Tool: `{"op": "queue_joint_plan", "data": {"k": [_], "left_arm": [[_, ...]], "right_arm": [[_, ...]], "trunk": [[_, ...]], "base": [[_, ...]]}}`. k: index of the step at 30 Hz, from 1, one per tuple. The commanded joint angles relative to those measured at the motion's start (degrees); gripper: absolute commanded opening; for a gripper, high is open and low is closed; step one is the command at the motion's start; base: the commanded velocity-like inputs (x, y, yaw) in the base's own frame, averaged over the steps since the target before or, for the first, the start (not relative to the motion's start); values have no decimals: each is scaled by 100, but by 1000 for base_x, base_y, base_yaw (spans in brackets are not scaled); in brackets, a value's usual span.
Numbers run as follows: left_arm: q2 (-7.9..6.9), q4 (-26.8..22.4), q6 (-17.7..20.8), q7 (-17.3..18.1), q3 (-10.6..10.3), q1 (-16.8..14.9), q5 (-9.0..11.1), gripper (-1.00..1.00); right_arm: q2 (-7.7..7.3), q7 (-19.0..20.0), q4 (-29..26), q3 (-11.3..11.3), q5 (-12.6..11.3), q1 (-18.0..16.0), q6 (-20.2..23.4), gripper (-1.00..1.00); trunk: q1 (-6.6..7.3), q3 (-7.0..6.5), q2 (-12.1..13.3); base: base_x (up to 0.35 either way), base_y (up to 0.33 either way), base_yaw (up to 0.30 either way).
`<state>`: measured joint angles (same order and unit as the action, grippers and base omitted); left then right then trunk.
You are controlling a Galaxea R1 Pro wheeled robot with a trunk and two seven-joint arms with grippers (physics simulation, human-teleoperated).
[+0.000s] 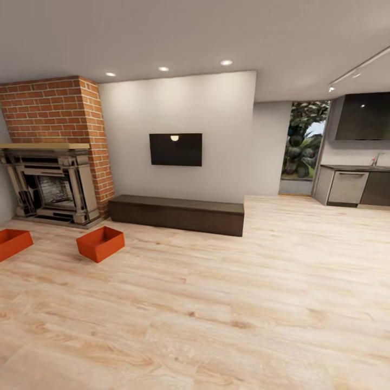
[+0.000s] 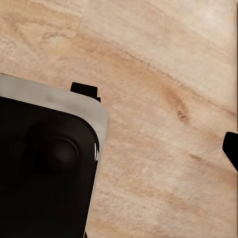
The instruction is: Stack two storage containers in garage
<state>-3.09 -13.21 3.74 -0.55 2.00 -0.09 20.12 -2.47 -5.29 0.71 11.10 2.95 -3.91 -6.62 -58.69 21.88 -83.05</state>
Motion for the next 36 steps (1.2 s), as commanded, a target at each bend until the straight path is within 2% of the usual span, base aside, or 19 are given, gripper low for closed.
{"op": "queue_joint_plan", "data": {"k": [1, 36], "left_arm": [[1, -12, 39, -4, 20, 0, 19, 100], [1, -9, 39, -6, 20, 0, 19, 100]], "right_arm": [[1, -24, 8, 24, 31, -5, -14, 100], [3, -24, 8, 20, 28, -5, -20, 100]], "trunk": [[-3, 7, -3], [-3, 7, -3]], "base": [[324, 0, 0], [324, 0, 10]]}}
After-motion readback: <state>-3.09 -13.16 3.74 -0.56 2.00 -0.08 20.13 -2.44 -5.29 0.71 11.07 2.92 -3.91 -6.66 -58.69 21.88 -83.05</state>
